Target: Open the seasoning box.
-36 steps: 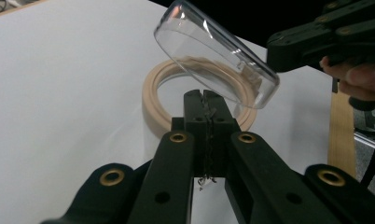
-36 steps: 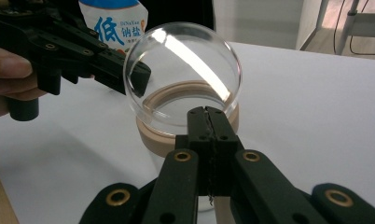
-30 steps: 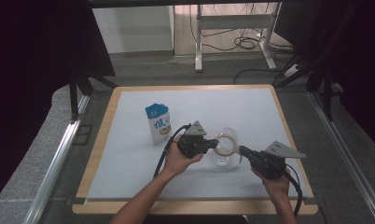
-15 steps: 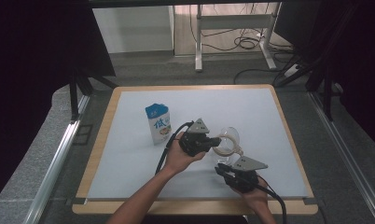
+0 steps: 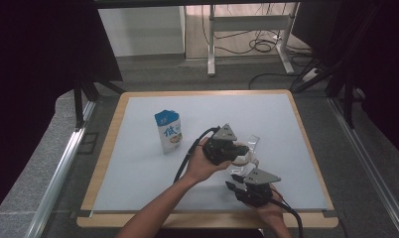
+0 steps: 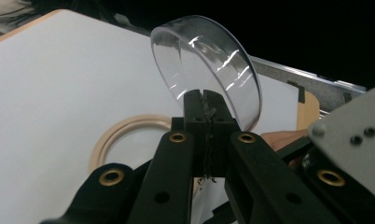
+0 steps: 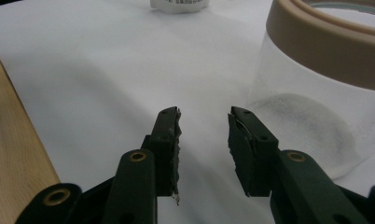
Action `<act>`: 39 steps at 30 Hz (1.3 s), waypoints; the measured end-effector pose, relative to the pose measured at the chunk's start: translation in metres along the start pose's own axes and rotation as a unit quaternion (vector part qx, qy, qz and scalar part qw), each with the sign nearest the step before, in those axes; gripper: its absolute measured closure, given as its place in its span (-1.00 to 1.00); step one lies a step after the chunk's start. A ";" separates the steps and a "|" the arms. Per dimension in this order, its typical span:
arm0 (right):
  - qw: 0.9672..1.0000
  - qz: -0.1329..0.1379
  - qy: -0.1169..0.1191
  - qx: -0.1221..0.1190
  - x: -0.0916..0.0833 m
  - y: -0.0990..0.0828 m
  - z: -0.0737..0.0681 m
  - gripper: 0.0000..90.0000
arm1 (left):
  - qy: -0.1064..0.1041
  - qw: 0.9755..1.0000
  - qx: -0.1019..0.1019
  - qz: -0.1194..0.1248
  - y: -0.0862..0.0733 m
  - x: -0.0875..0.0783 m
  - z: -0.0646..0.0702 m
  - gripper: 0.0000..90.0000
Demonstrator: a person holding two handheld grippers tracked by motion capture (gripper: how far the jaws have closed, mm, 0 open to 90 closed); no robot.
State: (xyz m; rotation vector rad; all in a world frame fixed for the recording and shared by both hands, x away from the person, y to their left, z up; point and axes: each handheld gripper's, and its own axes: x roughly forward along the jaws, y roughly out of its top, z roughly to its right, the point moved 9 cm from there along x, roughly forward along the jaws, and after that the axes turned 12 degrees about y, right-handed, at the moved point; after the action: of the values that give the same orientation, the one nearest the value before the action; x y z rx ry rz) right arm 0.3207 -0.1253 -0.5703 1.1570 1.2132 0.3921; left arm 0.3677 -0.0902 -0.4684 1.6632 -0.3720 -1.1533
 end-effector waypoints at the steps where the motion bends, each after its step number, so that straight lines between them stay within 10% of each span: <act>1: 1.000 0.002 0.001 0.001 0.000 0.000 0.000 0.41 | -0.002 1.000 0.005 -0.002 0.001 0.002 0.003 0.99; 9: 1.000 -0.001 0.000 0.002 0.001 -0.003 -0.001 0.39 | 0.000 1.000 0.006 0.000 -0.005 0.000 0.001 0.96; 16: 1.000 0.000 0.004 0.003 0.007 0.000 -0.006 0.35 | 0.019 0.999 -0.037 0.017 -0.024 -0.028 -0.023 0.86; 39: 1.000 0.016 -0.001 -0.011 0.017 0.015 -0.012 0.34 | 0.099 0.992 -0.075 -0.014 -0.136 -0.104 -0.064 0.02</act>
State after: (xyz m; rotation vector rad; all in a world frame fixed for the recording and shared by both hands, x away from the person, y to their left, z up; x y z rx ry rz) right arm 0.3213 -0.1000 -0.5655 1.1587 1.1876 0.4283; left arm 0.3315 0.0770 -0.5325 1.6371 -0.1331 -0.9998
